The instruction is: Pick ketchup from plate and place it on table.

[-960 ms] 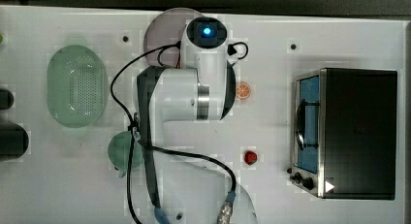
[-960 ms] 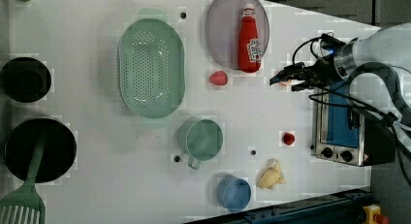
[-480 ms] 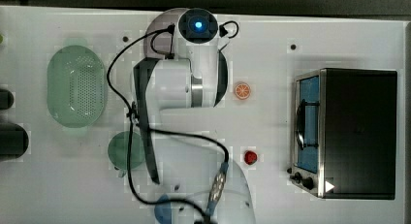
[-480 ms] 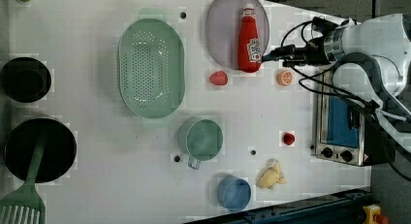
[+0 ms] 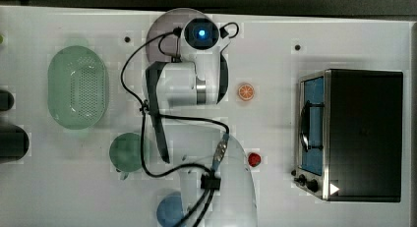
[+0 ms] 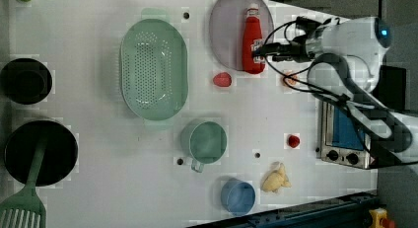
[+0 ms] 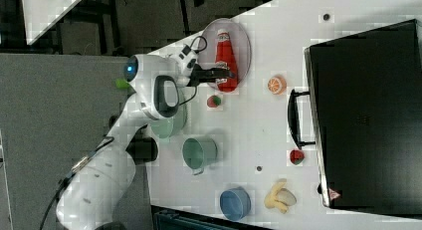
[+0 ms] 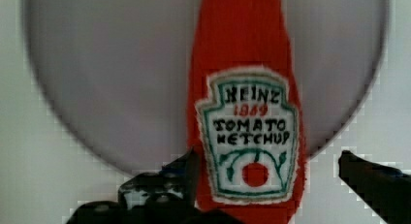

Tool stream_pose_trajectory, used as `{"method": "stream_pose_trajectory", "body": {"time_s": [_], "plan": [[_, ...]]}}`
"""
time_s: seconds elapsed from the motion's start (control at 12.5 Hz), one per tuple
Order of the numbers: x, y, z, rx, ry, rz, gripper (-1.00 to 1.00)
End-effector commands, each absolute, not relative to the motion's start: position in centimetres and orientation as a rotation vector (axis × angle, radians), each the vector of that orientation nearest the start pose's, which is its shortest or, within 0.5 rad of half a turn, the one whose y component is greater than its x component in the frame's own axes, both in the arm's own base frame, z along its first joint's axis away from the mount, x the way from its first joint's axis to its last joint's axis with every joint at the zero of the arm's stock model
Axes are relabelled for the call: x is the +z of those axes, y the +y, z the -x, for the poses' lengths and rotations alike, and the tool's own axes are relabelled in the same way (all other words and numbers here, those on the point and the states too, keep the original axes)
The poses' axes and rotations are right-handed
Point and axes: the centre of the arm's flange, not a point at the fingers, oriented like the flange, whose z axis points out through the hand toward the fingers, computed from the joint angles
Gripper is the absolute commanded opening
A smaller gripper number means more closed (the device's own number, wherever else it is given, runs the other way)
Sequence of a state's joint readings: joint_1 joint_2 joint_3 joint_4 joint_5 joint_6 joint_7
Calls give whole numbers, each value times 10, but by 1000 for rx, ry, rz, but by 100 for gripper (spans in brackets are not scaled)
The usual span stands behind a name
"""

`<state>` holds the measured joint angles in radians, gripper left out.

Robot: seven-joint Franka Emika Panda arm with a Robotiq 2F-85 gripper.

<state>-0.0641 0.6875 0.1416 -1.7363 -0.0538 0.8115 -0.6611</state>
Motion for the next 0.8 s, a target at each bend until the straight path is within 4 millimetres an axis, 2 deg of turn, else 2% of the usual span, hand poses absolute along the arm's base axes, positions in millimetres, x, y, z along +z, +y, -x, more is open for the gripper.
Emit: {"method": "stream_pose_trajectory", "body": {"time_s": [0.08,0.32,0.64,0.72,0.8], "plan": [[186,44,-675,-31,-33,3095,100],[169,47,-679,-69,-34,3085,100],[159,49,-682,-83,-35,3081,100],[156,48,-681,-76,-33,3082,93],[155,48,-681,-78,-32,3082,68]]}}
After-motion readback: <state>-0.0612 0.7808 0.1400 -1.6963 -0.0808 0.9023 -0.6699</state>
